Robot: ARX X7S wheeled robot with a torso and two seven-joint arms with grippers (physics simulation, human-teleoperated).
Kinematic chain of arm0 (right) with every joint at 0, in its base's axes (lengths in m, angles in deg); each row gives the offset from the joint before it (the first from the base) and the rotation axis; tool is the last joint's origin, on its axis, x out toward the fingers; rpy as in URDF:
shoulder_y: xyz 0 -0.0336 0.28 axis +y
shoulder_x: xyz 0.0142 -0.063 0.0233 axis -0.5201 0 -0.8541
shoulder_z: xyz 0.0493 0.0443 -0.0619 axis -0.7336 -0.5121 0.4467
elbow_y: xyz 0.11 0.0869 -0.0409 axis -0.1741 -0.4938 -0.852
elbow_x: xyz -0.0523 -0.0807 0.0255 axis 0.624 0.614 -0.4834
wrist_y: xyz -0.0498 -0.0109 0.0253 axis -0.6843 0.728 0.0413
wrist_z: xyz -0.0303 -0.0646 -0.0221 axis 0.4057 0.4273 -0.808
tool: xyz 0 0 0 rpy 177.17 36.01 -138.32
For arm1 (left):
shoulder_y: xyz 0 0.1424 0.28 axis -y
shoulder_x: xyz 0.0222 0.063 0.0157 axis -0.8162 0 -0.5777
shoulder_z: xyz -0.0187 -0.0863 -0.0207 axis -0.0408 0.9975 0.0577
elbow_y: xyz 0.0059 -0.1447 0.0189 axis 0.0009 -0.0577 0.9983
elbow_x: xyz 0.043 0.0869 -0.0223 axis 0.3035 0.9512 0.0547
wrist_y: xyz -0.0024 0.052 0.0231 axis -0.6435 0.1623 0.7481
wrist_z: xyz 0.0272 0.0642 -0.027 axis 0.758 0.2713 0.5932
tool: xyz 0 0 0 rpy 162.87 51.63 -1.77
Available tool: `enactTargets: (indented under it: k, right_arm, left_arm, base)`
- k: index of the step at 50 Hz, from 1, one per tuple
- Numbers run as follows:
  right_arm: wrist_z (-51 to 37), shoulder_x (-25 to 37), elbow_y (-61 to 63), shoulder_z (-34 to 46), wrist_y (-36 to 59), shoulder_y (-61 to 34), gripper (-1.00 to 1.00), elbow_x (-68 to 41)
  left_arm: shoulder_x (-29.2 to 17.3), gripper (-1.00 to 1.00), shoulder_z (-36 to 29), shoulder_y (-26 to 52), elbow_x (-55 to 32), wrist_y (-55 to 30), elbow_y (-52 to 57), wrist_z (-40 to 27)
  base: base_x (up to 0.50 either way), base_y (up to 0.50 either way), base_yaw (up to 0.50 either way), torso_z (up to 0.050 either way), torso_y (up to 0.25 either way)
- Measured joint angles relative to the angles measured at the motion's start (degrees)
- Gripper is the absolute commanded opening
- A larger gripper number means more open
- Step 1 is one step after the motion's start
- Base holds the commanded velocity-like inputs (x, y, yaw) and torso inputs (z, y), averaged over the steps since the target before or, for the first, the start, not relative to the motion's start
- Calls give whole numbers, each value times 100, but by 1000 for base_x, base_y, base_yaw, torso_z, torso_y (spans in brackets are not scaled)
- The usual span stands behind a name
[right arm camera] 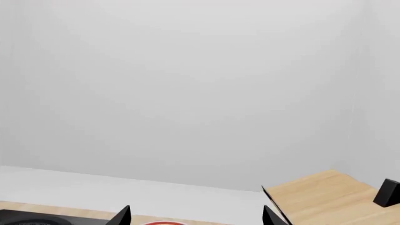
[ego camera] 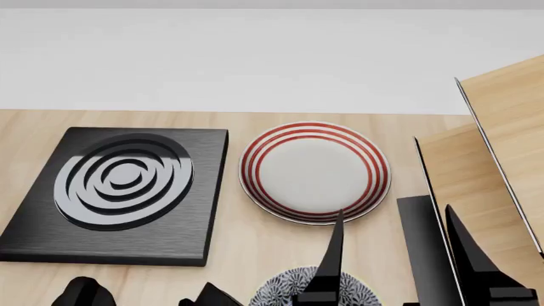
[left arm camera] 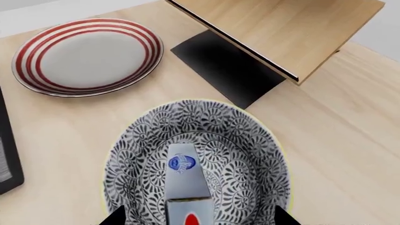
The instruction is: Pick up the cream cheese and put it in the bowl.
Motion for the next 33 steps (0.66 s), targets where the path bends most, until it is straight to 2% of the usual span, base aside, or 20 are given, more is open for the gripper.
enactTargets:
  k: [15,33]
  right_arm:
    - [-12,7,-16,28,-33,11,100,12]
    - [-44,24,33,39,27,-38,100,-32]
  left_arm:
    - [60,100,79,103,-294,-239,229,-374]
    - [377,100,349,465,-1285,-910,821,-1566]
  base:
    - [0,0,0,0,0]
    - [0,0,0,0,0]
